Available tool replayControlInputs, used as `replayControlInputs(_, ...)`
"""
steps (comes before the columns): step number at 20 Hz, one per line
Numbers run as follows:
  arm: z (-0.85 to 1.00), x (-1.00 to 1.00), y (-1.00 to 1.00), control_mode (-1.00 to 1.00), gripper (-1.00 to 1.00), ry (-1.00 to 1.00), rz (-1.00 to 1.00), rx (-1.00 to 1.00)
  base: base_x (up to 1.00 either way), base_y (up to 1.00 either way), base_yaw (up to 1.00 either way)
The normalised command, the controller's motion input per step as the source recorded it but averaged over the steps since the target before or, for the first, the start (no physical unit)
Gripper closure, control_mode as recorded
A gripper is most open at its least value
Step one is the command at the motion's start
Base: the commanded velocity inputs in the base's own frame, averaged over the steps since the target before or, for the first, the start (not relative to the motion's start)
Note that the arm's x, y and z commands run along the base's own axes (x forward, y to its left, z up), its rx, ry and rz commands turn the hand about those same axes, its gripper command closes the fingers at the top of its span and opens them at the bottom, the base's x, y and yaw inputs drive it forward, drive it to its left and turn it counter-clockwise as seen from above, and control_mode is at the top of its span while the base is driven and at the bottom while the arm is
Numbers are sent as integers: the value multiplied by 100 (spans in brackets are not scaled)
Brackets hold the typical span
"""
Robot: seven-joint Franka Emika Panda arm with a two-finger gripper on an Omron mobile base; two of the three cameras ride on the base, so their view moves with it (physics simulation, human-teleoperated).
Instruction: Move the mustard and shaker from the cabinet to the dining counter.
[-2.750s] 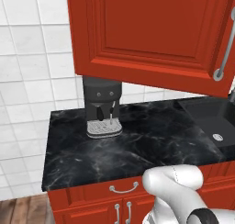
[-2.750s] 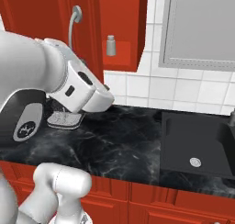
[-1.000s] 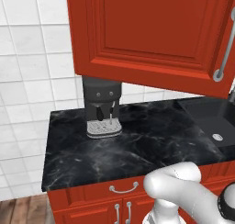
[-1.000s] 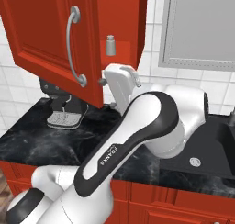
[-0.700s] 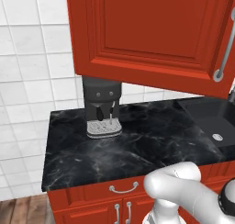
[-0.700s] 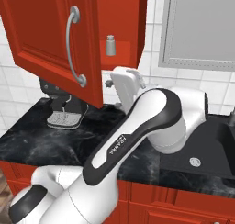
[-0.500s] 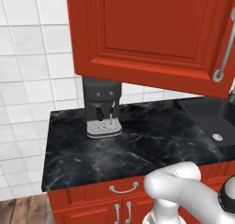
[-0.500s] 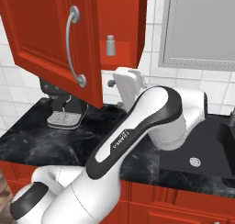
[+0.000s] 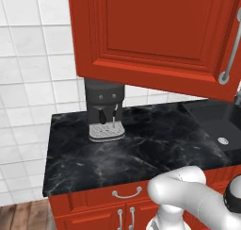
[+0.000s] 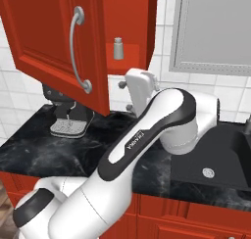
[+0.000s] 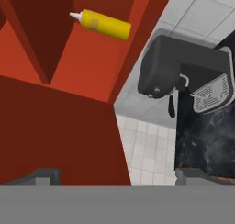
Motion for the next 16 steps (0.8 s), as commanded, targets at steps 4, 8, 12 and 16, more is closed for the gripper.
replayControlInputs(4, 0, 11, 0, -100, -100, 0, 0, 4, 0, 0, 0)
replayControlInputs(8, 0, 0, 11, -100, -100, 0, 0, 3, 0, 0, 0)
replayControlInputs(12, 0, -1, 27, -100, -100, 0, 0, 4, 0, 0, 0)
replayControlInputs(16, 0, -1, 31, -100, -100, 0, 0, 3, 0, 0, 0)
